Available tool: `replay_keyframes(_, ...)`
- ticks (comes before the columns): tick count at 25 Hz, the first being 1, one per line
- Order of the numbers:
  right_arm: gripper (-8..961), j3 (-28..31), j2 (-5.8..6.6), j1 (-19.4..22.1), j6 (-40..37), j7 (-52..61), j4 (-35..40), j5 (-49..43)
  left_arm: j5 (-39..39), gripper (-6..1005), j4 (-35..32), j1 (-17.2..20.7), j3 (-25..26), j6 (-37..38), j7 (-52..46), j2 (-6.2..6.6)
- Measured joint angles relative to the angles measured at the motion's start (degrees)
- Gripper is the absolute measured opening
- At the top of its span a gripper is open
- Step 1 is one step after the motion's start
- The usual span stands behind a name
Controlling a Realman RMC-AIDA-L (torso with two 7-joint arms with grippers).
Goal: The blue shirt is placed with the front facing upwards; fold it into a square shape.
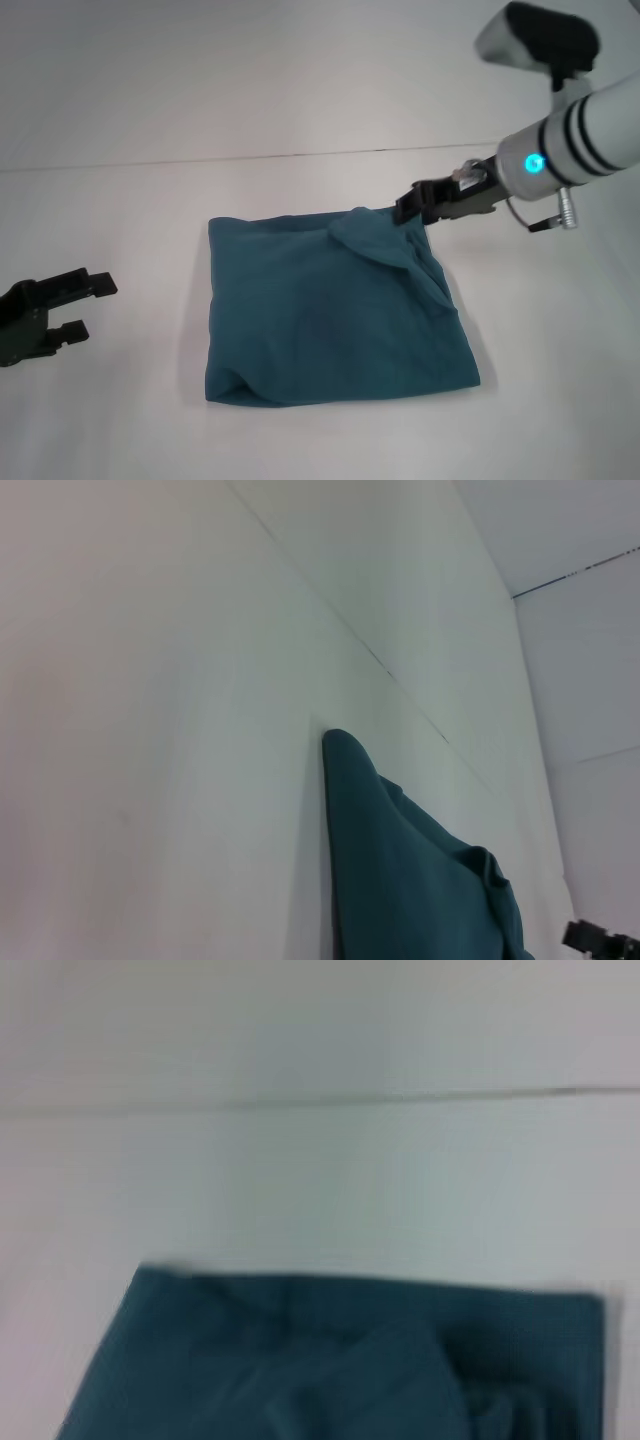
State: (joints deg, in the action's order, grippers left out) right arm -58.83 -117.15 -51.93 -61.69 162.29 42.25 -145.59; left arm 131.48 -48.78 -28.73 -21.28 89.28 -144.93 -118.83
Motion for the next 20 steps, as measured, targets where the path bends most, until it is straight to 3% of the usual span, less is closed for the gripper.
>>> replay_keyframes(4,434,1.6,0.20,1.4,-2.7,-1.5,1.7,3.1,0.0,945,0.0,0.0,0.0,0.0,0.0,0.00)
replay_keyframes(10,432,2.0,0.47,0.5,-9.0,-8.3,-3.2,13.0,0.0,945,0.0,0.1,0.0,-0.2,0.0,0.00)
replay_keyframes(14,432,0.7,0.00,-1.0,-8.0,-8.3,-6.6,10.2,0.0,945,0.0,0.2,0.0,-0.3,0.0,0.00)
replay_keyframes(20,432,0.2,-1.55,-2.4,0.3,-2.8,-7.7,-3.4,0.0,946,0.0,0.2,0.1,-0.3,0.0,-0.06)
